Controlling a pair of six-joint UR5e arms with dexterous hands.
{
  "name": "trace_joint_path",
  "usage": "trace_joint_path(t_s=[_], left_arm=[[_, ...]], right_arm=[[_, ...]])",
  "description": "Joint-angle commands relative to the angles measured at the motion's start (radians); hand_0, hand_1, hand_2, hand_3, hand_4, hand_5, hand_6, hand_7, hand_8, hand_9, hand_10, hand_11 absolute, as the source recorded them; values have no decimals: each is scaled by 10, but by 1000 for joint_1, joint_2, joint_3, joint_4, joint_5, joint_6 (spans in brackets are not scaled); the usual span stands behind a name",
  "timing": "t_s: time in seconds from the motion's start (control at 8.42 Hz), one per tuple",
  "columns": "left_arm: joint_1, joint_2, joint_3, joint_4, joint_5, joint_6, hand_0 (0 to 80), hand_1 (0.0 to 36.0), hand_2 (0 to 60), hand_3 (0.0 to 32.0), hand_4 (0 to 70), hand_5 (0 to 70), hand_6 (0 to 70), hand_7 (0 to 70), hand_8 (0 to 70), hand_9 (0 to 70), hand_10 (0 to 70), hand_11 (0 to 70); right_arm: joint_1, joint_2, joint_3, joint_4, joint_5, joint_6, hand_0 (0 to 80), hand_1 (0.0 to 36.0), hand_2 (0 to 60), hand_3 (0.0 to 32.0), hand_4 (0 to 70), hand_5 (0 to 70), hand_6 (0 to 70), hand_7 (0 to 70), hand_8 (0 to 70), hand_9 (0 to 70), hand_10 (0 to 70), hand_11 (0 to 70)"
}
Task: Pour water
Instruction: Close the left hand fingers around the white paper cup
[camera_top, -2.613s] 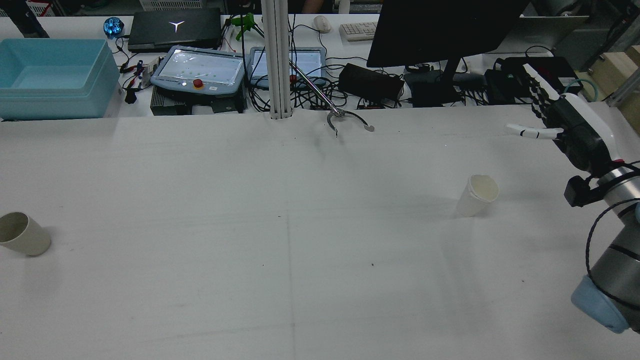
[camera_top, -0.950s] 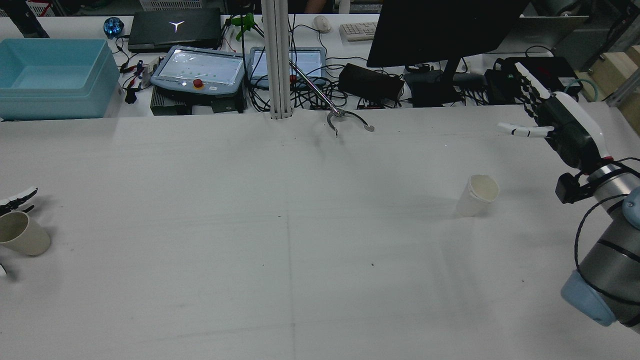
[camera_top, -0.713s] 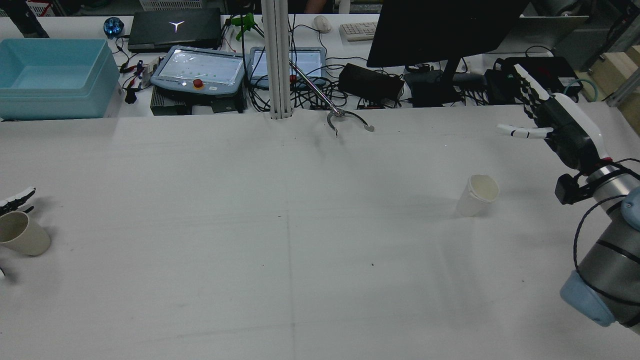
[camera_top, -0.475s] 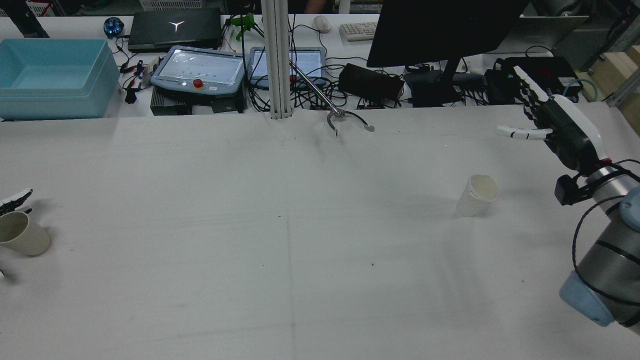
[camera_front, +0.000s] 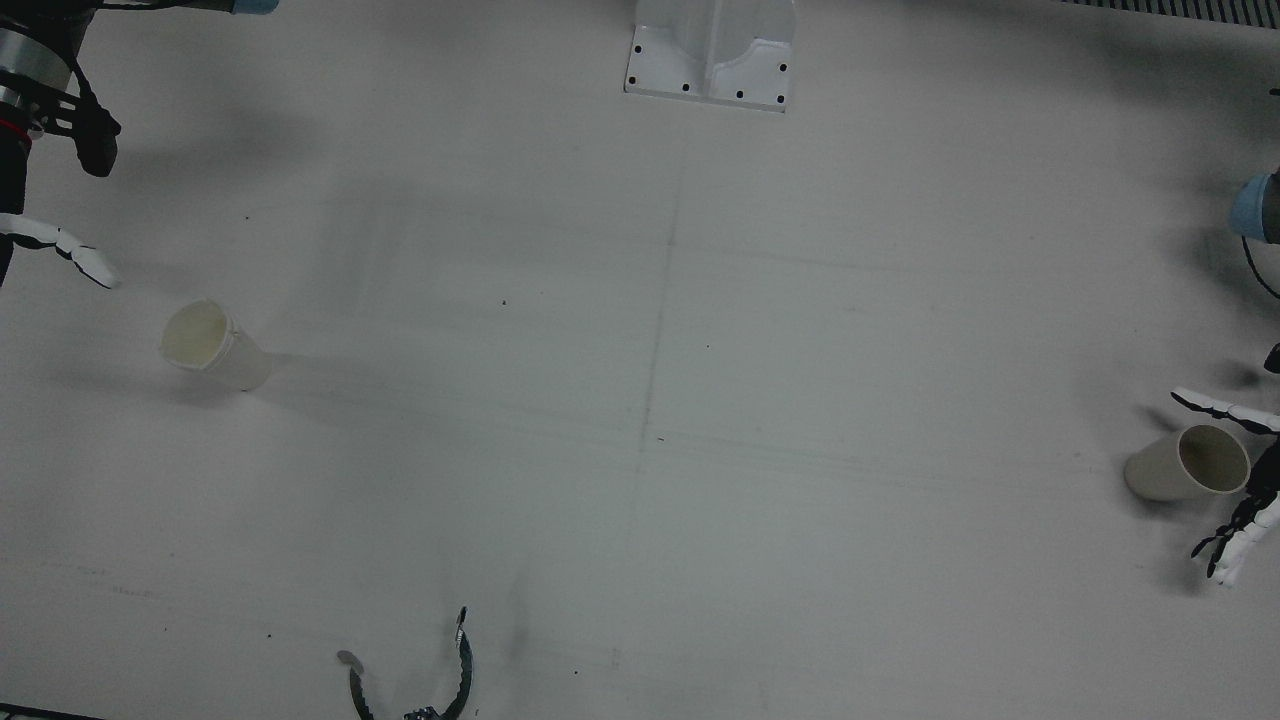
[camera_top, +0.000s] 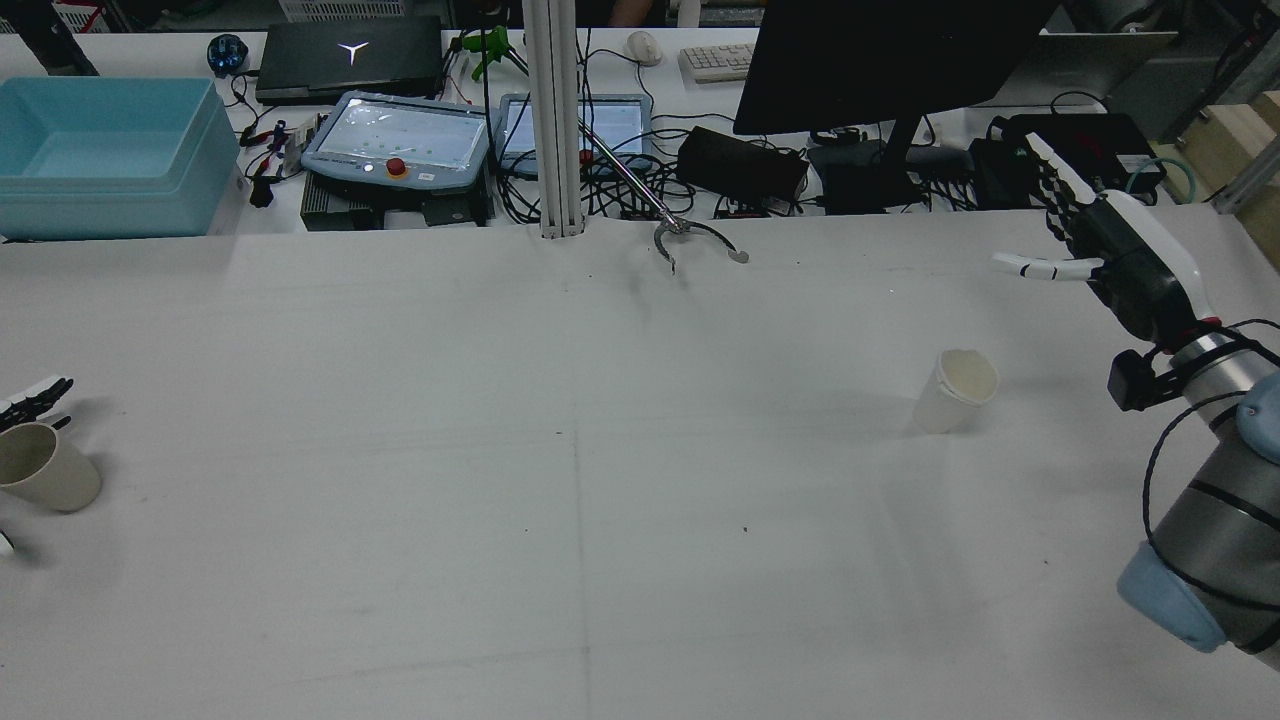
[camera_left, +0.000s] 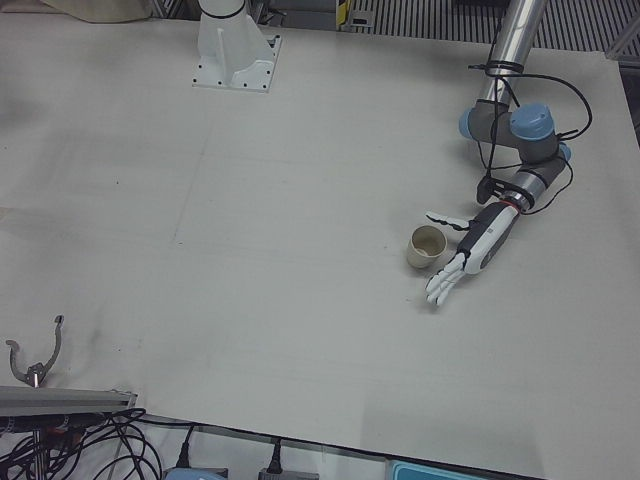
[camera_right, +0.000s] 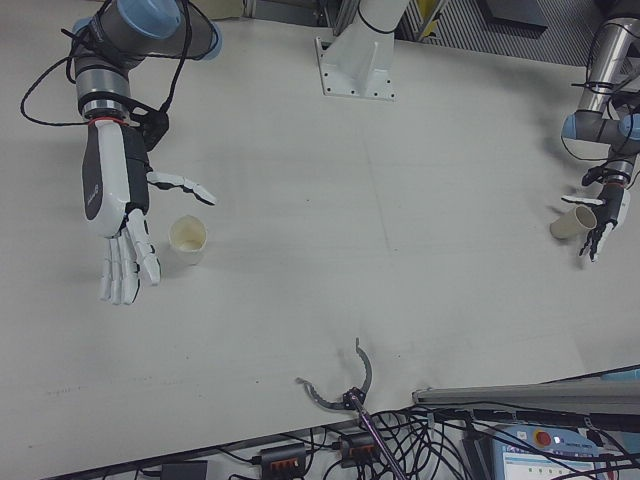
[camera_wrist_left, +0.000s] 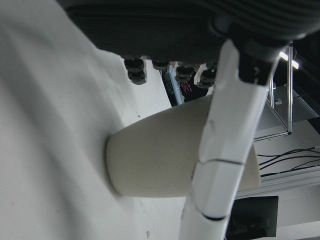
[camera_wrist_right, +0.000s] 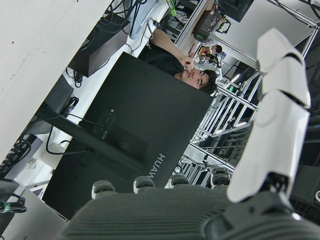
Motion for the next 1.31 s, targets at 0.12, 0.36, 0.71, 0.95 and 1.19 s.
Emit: trace_joint_path(t_s=[0.12, 0.36, 0.71, 0.95, 1.19], left_arm=[[2, -14, -1, 8, 0, 1, 800, 257, 0, 0, 159, 0, 62, 31, 3, 0, 42, 103], [2, -15, -24, 28, 0, 0, 800, 268, 0, 0, 158, 0, 64, 37, 3, 0, 40, 101], [2, -32, -41, 48, 3, 1, 800, 287, 0, 0, 172, 0, 69, 39, 7, 0, 43, 107], [2, -43, -42, 64, 6, 0, 800, 292, 0, 0, 186, 0, 76, 48, 9, 0, 45, 110], [2, -40, -39, 67, 8, 0, 800, 289, 0, 0, 186, 0, 75, 49, 7, 0, 44, 108]], right_arm=[[-2, 0, -2, 0, 1, -9, 487, 200, 180, 182, 0, 59, 27, 0, 10, 0, 0, 0], [-5, 8, -19, 0, 2, -8, 487, 199, 176, 182, 0, 59, 27, 0, 11, 0, 0, 0], [-5, 9, -21, 0, 4, -9, 487, 197, 170, 182, 0, 59, 25, 0, 14, 0, 0, 0], [-5, 9, -21, 2, 6, -8, 488, 201, 178, 180, 0, 59, 24, 0, 14, 0, 0, 0], [-5, 9, -21, 0, 6, -8, 488, 199, 179, 178, 0, 59, 24, 0, 12, 0, 0, 0]])
